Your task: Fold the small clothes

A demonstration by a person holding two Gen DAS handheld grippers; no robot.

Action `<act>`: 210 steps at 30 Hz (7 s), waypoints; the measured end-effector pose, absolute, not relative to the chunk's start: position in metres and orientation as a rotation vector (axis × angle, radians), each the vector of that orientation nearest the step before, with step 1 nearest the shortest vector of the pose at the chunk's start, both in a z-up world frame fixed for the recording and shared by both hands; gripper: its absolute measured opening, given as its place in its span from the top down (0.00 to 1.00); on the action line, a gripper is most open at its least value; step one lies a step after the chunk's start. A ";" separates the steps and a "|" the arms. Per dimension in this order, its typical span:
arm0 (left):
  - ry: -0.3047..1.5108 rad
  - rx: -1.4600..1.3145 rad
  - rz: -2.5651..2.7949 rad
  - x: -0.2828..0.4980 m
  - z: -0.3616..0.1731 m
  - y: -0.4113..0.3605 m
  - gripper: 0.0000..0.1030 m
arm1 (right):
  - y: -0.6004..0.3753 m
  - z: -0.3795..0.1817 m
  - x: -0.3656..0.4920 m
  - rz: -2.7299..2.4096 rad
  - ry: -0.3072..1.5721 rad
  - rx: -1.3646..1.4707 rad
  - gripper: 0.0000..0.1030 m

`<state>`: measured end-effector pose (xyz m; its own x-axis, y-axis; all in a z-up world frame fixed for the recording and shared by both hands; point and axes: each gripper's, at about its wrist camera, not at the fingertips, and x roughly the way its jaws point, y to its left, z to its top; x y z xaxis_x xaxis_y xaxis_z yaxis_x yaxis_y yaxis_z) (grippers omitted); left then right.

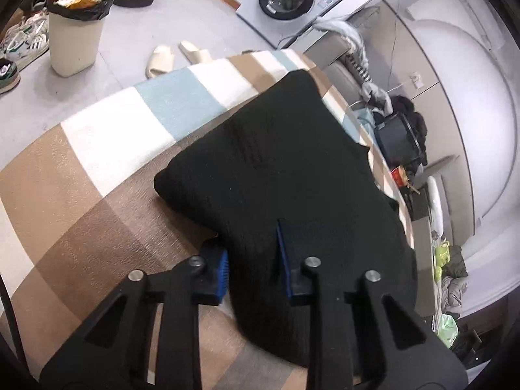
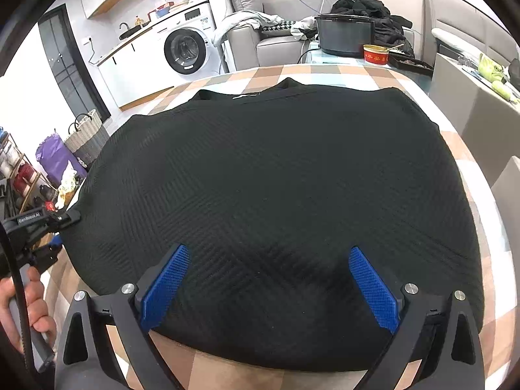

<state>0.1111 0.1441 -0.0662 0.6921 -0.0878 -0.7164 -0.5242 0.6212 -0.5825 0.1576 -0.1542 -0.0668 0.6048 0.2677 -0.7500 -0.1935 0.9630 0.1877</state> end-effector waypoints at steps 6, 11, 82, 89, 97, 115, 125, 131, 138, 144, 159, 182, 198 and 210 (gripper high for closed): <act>0.729 -0.816 0.245 0.112 -0.049 0.150 0.83 | -0.161 -0.066 0.156 0.257 0.881 0.097 0.02; 0.683 -0.754 0.250 0.106 -0.029 0.151 0.83 | -0.165 -0.074 0.160 0.244 0.909 0.096 0.03; 0.942 -0.279 -0.346 0.168 -0.025 0.017 0.43 | -0.197 -0.036 0.108 0.400 0.940 0.212 0.95; 0.988 -0.267 -0.339 0.173 -0.037 0.016 0.43 | -0.213 -0.042 0.116 0.353 0.969 0.244 0.47; 1.009 -0.260 -0.348 0.173 -0.045 0.006 0.43 | -0.243 -0.064 0.182 0.405 1.008 0.414 0.44; 0.992 -0.302 -0.316 0.192 -0.038 0.013 0.43 | -0.192 -0.044 0.253 0.492 0.911 0.128 0.90; 0.982 -0.332 -0.343 0.205 -0.031 0.004 0.41 | -0.256 -0.029 0.245 0.225 0.950 0.106 0.88; 1.029 -0.342 -0.374 0.223 -0.044 -0.021 0.41 | -0.270 -0.046 0.232 0.193 0.979 0.132 0.54; 1.014 -0.371 -0.399 0.247 -0.054 -0.036 0.76 | -0.287 -0.057 0.206 0.216 1.001 0.206 0.58; 1.003 -0.339 -0.377 0.254 -0.056 -0.035 0.84 | -0.276 -0.073 0.209 0.269 1.009 0.244 0.69; 0.940 -0.344 -0.082 0.234 -0.049 0.079 0.84 | -0.154 -0.077 0.237 0.487 1.011 0.251 0.63; 0.890 -0.330 -0.244 0.197 -0.006 0.039 0.75 | -0.181 -0.072 0.175 0.473 1.093 0.254 0.90; 0.942 -0.038 -0.464 0.153 -0.033 -0.035 0.42 | -0.170 -0.090 0.228 0.644 1.053 0.639 0.65; 0.948 -0.144 -0.494 0.148 -0.034 -0.012 0.42 | -0.151 -0.041 0.225 0.614 0.895 0.458 0.91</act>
